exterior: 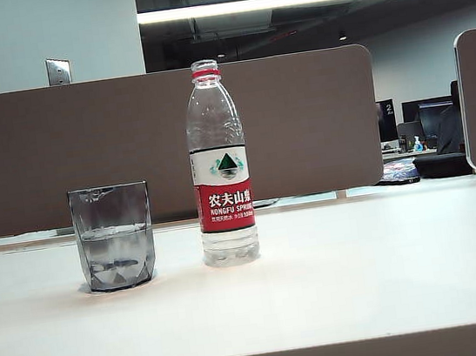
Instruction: Pick up the mineral water bottle on the table and pour water into the mug until it's half full.
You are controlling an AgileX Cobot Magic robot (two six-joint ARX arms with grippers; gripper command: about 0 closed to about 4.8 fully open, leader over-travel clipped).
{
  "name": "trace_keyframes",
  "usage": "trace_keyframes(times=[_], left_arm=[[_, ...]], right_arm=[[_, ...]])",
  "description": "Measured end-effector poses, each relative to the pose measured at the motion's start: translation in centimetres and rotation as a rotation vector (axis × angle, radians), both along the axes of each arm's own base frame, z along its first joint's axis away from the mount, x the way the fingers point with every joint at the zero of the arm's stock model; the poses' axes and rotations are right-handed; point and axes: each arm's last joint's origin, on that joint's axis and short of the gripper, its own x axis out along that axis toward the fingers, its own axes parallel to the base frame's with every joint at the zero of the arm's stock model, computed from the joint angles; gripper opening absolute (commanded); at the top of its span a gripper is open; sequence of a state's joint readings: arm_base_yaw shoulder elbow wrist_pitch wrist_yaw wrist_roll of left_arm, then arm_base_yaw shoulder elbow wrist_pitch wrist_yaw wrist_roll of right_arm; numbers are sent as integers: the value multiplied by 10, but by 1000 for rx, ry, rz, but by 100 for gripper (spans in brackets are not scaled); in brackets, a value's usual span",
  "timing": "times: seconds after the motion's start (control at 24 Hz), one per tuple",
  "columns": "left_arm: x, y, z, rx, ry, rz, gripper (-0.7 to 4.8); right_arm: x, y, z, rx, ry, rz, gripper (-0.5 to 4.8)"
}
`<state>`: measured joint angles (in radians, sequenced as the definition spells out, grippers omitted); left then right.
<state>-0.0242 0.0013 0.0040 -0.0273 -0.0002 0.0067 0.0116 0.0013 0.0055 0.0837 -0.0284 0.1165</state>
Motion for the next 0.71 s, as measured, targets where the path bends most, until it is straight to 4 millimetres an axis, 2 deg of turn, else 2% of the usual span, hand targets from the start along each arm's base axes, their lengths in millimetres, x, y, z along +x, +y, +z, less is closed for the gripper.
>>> trace_keyframes(times=[0.71], left_arm=[[0,0,0,0,0,0,-5]], right_arm=[[0,-3,0,-65,-5,-37,-5]])
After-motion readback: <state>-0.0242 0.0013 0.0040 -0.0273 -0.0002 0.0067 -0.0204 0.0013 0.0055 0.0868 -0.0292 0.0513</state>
